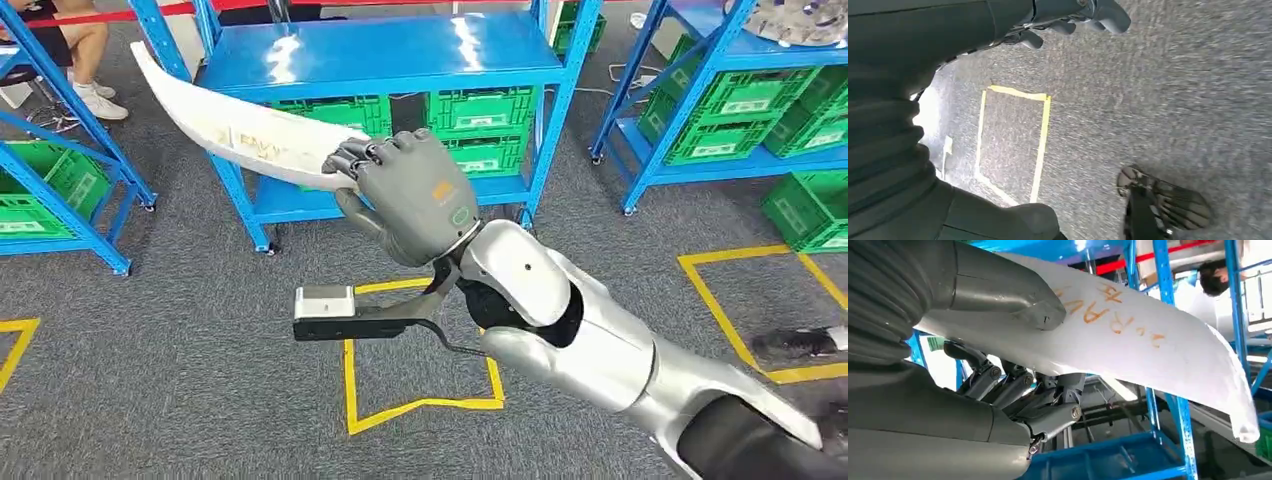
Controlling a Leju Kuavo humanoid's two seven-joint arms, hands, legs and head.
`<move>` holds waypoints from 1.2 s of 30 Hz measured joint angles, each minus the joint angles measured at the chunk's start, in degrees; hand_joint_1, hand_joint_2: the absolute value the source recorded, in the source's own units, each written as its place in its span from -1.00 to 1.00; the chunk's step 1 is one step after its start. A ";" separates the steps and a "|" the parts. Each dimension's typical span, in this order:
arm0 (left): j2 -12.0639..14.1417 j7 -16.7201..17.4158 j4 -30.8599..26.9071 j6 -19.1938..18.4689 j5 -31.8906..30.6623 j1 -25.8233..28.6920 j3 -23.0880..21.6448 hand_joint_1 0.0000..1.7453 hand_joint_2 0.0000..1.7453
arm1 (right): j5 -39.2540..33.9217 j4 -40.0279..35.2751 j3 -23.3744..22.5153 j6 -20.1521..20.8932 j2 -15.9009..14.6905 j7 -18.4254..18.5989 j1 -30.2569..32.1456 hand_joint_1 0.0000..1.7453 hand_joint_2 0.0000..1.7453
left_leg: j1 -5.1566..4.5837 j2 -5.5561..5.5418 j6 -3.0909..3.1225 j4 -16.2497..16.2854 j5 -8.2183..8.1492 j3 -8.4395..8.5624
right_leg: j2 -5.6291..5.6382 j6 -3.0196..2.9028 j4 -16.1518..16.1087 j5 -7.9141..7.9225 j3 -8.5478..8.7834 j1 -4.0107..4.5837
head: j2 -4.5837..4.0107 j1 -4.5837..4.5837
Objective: Take the parts from the cabinet and place them on the table.
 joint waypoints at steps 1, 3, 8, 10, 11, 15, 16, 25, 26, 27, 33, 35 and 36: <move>0.00 0.00 0.00 0.00 0.00 0.02 0.00 -1.00 1.00 | 0.00 0.06 0.00 0.00 0.00 0.00 0.01 1.00 1.00 | -0.01 0.02 -0.06 0.16 0.68 -1.07 | 0.03 0.07 4.01 -1.31 -0.77 0.03 | 0.00 0.00; 0.00 0.00 0.00 0.00 0.00 0.05 0.00 -1.00 1.00 | 0.00 0.18 0.00 0.00 0.00 0.00 0.05 1.00 1.00 | 0.03 0.13 -0.22 0.57 1.96 -3.21 | 0.04 0.10 5.78 0.88 0.68 0.00 | 0.00 0.00; 0.00 0.00 0.00 0.00 0.02 0.04 0.02 -1.00 1.00 | -0.04 0.26 -0.02 -0.09 0.07 -0.04 -0.13 1.00 1.00 | 0.01 0.02 -1.61 2.16 4.27 -6.61 | 0.34 -1.07 -12.67 1.14 14.52 0.42 | 0.00 -0.11; 0.00 0.02 0.00 0.00 0.04 0.04 0.02 -1.00 1.00 | -0.35 0.31 0.00 0.02 0.07 0.02 -0.19 1.00 1.00 | 0.10 0.05 -2.37 1.80 5.44 -6.78 | 0.36 -1.74 -12.55 1.80 13.64 0.55 | 0.00 -0.07; 0.00 0.02 0.02 0.00 0.04 0.10 0.04 -1.00 1.00 | -0.46 0.33 0.02 0.11 0.07 0.11 -0.20 1.00 1.00 | 0.10 -0.02 -2.80 1.60 5.98 -6.98 | 0.25 -2.30 -12.80 2.49 13.02 0.44 | 0.00 -0.04; 0.02 0.02 0.02 0.00 0.04 0.08 0.11 -1.00 1.00 | -0.52 0.37 0.04 0.35 0.20 0.59 -0.46 1.00 1.00 | 0.53 -0.17 -3.96 12.15 -5.12 -10.19 | -0.06 -3.54 -12.80 5.11 10.48 0.32 | 0.00 -0.17; -0.04 0.04 0.02 0.00 0.04 0.06 0.11 -1.00 1.00 | -0.52 0.39 0.07 0.37 0.20 0.57 -0.44 1.00 1.00 | 0.55 -0.17 -4.08 16.14 -6.82 -10.88 | -0.06 -3.52 -12.74 5.73 9.67 0.44 | 0.00 -0.22; -0.04 0.39 -0.07 -0.11 0.02 -0.21 0.55 -1.00 1.00 | -0.94 0.46 0.44 0.55 0.15 0.41 -0.58 1.00 1.00 | -0.48 -0.52 -1.93 0.16 -3.54 3.40 | -0.20 -2.02 -12.79 10.72 5.33 0.46 | 0.00 -0.35; -0.04 0.42 -0.07 -0.15 0.02 -0.14 0.57 -1.00 1.00 | -1.03 0.46 0.44 0.63 0.15 0.44 -0.51 1.00 1.00 | -0.55 -0.46 -1.41 -0.22 -2.83 2.88 | -0.18 -1.57 -13.08 11.34 5.19 0.47 | 0.00 -0.26; -0.37 0.42 0.00 -0.15 0.02 -0.14 0.57 -1.00 1.00 | -1.03 0.63 0.44 0.79 -0.04 0.46 -0.52 1.00 1.00 | 0.02 -0.04 -0.92 -0.61 -1.86 2.76 | 0.11 -1.24 -12.66 10.46 4.77 0.37 | 0.00 -0.42; -0.17 0.37 0.00 -0.15 -0.15 -0.11 0.59 -1.00 1.00 | -1.95 1.14 0.48 1.40 -0.15 0.11 -0.70 1.00 1.00 | 0.18 0.22 -0.44 0.15 1.97 -3.12 | 0.26 -0.27 5.18 -0.35 1.07 0.00 | 0.00 0.04; -0.28 -0.20 0.00 -0.15 -0.74 -0.05 0.59 -1.00 1.00 | -2.43 1.51 0.59 1.77 -0.15 0.09 -0.75 1.00 1.00 | 0.45 0.30 -0.90 0.94 3.08 -5.41 | 0.24 -0.03 2.20 5.27 4.50 -0.24 | 0.00 0.02; -0.31 -0.39 0.00 -0.15 -0.85 -0.09 0.59 -1.00 1.00 | -2.47 1.55 0.61 1.99 -0.13 0.07 -0.81 1.00 1.00 | 0.58 0.29 -1.27 1.57 3.52 -6.42 | 0.21 0.22 -1.83 5.95 7.76 -0.44 | 0.00 0.04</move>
